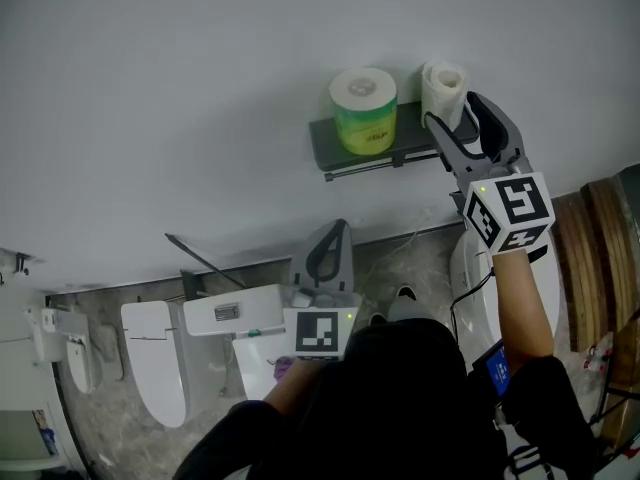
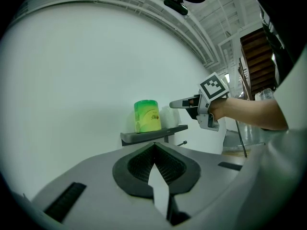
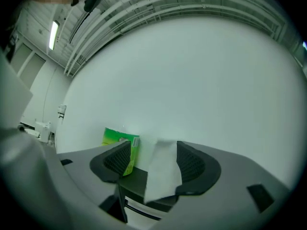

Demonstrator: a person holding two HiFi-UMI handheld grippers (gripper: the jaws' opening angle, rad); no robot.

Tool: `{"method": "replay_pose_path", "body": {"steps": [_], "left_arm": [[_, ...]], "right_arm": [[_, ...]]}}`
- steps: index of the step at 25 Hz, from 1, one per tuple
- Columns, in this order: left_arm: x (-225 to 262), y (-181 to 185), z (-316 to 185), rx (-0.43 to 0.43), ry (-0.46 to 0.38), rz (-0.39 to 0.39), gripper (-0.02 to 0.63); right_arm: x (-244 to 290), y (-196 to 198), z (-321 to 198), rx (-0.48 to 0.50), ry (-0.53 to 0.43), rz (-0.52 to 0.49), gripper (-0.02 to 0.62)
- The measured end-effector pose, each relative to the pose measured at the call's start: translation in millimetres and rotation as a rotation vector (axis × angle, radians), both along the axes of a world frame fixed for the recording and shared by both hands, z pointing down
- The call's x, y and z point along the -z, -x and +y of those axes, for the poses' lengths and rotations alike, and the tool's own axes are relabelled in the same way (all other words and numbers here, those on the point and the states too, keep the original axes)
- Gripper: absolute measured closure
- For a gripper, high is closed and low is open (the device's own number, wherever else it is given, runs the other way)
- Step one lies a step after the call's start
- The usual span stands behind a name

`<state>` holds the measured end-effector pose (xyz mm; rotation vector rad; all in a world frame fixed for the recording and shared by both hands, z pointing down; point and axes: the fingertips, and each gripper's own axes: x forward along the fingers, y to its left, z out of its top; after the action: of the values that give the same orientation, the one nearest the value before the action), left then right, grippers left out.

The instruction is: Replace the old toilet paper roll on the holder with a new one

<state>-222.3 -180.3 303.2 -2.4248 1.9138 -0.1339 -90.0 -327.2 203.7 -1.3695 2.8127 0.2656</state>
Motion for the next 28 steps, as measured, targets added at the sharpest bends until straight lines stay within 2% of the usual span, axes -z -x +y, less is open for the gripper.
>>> {"method": "replay_pose_path", "body": {"steps": [8, 13, 17, 22, 28], "left_arm": [[-7.9, -0.2, 1.8, 0.005, 0.021, -0.004, 0.592], [-9.8, -0.3, 6.4, 0.006, 0.022, -0.005, 0.592], [-7.8, 0.9, 9.1, 0.019, 0.013, -0.010, 0.592], [-7.9, 9.9, 13.0, 0.048, 0.016, -0.010, 0.592], [-8.4, 19.4, 16.4, 0.077, 0.022, -0.007, 0.592]], "right_arm": [[-4.7, 8.7, 36.4, 0.062, -0.009, -0.019, 0.310], [-21.8, 45.0, 60.4, 0.167, 0.030, -0.018, 0.310], [-34.6, 68.5, 57.5, 0.218, 0.082, -0.022, 0.294], [-34.1, 87.3, 35.0, 0.203, 0.114, -0.040, 0.260], [-33.7, 110.1, 10.7, 0.146, 0.152, 0.029, 0.227]]}}
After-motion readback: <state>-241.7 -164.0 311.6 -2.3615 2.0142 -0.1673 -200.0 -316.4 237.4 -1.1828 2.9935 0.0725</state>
